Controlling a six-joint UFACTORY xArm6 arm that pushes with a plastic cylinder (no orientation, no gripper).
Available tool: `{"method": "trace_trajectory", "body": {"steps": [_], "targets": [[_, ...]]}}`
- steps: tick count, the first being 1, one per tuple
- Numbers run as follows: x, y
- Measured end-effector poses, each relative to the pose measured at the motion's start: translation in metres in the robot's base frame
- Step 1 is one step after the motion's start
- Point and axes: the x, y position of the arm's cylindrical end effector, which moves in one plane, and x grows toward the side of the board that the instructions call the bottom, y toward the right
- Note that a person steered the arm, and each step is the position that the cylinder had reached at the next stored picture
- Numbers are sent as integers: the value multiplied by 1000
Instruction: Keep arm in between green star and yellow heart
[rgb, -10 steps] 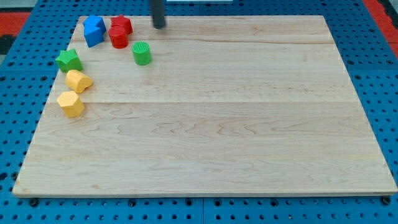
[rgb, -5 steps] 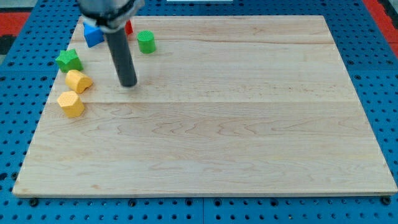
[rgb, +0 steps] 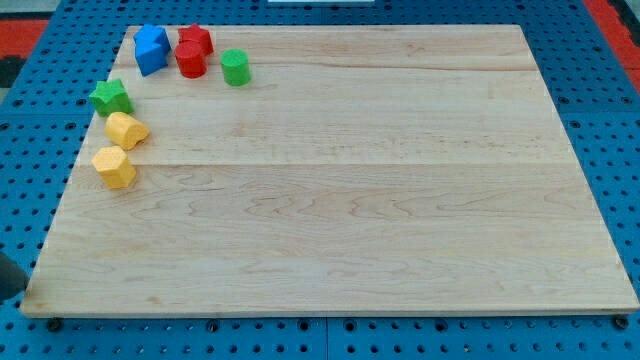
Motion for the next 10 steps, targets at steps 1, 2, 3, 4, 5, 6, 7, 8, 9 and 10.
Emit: {"method": "trace_trajectory", "body": {"steps": [1,2,3,4,5,6,7,8,9,10], "targets": [[-34,1],[-53,1],[-60,1],[-60,1],[-61,1],[-82,17],[-98,45],[-101,57],[-101,66],[-101,78]]}}
